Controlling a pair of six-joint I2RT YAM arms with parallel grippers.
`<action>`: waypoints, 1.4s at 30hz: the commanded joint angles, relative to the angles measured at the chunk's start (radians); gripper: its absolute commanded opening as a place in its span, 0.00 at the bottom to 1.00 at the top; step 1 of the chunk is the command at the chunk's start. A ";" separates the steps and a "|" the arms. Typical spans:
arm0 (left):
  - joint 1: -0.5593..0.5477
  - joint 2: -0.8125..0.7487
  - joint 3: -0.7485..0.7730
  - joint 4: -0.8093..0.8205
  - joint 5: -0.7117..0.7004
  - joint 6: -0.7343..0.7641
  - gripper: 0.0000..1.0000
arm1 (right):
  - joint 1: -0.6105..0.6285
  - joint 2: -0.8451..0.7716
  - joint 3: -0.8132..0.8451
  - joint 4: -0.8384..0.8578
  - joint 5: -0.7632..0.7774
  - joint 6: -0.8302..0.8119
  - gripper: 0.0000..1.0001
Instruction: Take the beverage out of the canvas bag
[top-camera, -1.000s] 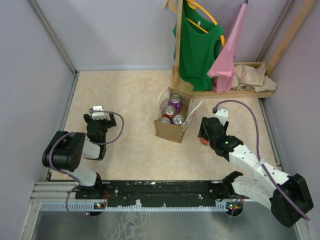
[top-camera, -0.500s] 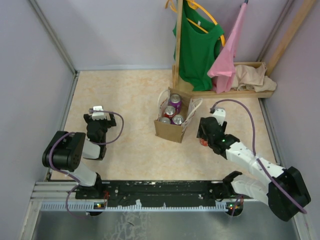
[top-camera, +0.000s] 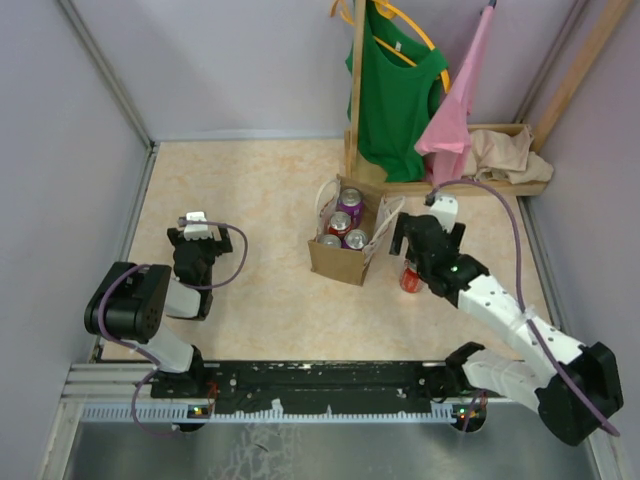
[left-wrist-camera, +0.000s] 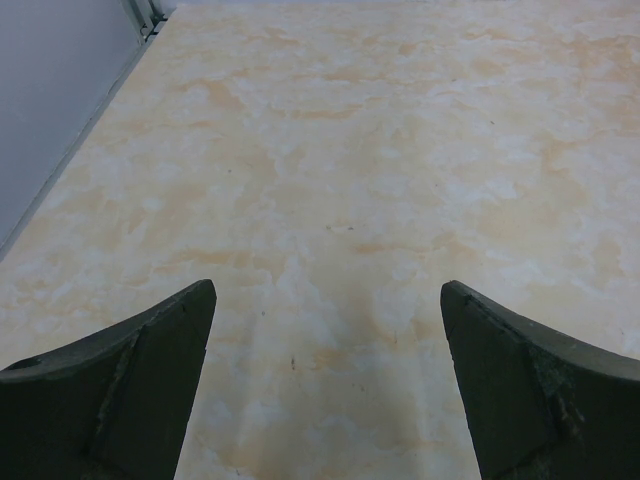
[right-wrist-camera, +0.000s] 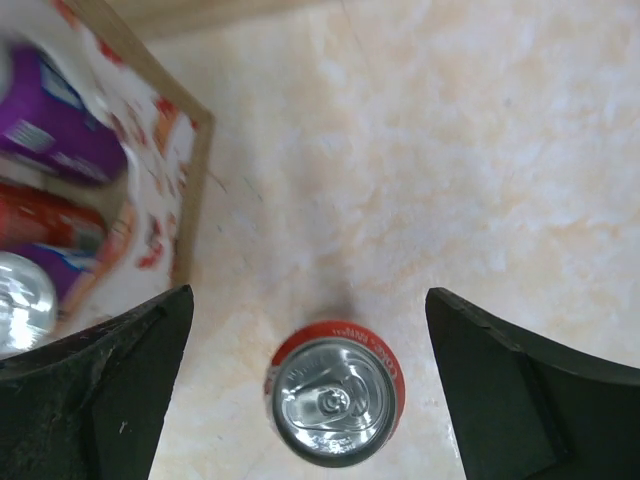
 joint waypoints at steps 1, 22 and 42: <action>0.001 0.007 -0.006 0.037 -0.006 -0.010 1.00 | -0.001 -0.105 0.195 0.006 0.086 -0.109 0.99; 0.000 0.007 -0.006 0.037 -0.006 -0.010 1.00 | 0.243 0.203 0.673 0.000 -0.191 -0.345 0.92; 0.000 0.007 -0.006 0.037 -0.006 -0.010 1.00 | 0.229 0.491 0.684 -0.324 -0.283 -0.319 0.93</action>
